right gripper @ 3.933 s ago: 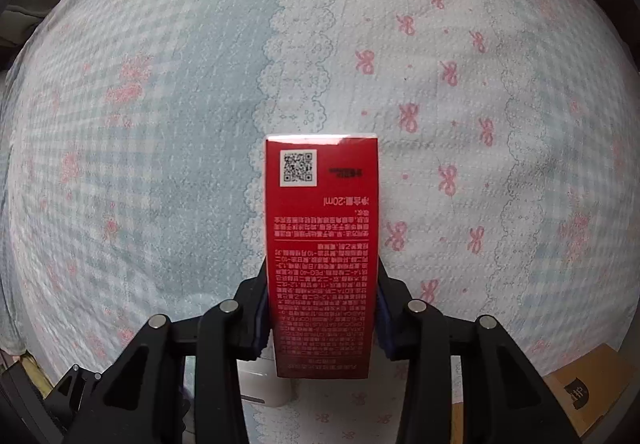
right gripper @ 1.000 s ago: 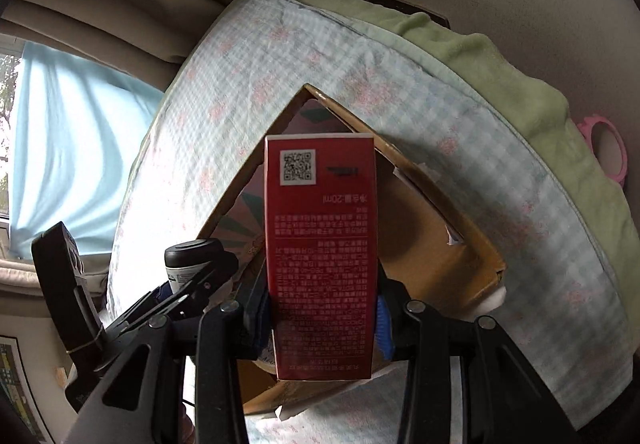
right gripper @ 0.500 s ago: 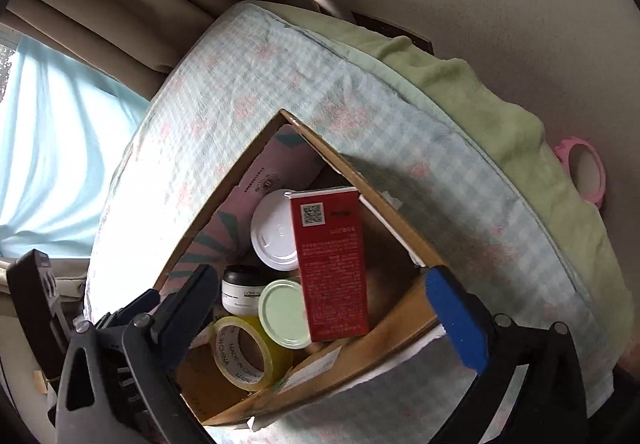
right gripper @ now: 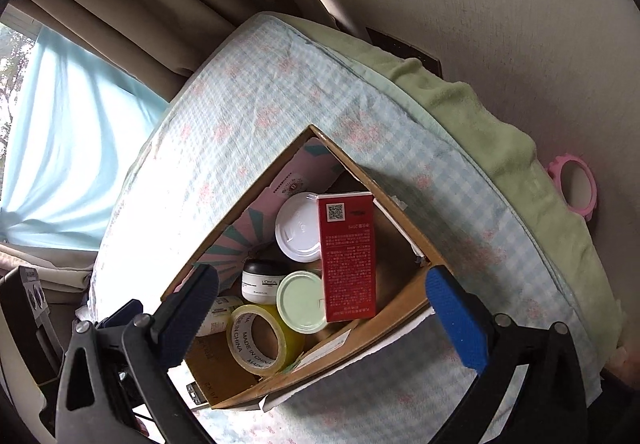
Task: Organize rigid objects
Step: 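Lower and release the L'Oréal jar and red box into the box, then move both tools back toward the remote and earbud case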
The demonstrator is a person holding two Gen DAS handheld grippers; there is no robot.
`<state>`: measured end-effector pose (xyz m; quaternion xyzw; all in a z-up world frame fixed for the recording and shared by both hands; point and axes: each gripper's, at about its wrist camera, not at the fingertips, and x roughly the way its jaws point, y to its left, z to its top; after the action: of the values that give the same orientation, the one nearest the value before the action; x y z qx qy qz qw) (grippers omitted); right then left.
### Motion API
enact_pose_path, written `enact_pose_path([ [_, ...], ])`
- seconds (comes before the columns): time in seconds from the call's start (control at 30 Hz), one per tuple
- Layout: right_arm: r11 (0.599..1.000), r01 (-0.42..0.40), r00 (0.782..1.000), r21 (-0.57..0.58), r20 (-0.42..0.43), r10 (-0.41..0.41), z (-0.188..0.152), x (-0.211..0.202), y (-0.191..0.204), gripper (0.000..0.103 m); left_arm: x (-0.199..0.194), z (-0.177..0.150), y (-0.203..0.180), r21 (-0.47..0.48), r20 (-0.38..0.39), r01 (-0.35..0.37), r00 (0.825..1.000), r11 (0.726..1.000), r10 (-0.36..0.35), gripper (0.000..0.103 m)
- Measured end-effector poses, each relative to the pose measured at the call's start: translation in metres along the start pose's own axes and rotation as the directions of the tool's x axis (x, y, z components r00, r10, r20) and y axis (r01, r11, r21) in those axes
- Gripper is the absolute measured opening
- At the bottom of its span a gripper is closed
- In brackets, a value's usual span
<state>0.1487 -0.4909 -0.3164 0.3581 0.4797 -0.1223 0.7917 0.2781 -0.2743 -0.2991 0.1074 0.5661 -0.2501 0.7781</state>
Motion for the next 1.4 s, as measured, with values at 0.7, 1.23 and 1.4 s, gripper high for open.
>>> enact_pose_path([
  [0.7, 0.973, -0.044, 0.998, -0.224, 0.023, 0.051, -0.077, -0.102, 0.096, 0.103, -0.168, -0.121, 0.097, -0.137, 0.147, -0.094, 0.982, 0.986, 0.114, 0.103],
  [1.23, 0.912, 0.121, 0.989, -0.392, 0.128, -0.077, -0.179, -0.116, 0.237, 0.103, -0.230, -0.202, 0.236, 0.066, 0.164, -0.065, 0.985, 0.996, 0.053, 0.103],
  [1.4, 0.875, 0.164, 0.982, -0.456, 0.164, -0.098, -0.192, -0.100, 0.287, 0.103, -0.225, -0.206, 0.267, 0.217, 0.136, -0.077, 0.990, 0.973, 0.048, 0.103],
])
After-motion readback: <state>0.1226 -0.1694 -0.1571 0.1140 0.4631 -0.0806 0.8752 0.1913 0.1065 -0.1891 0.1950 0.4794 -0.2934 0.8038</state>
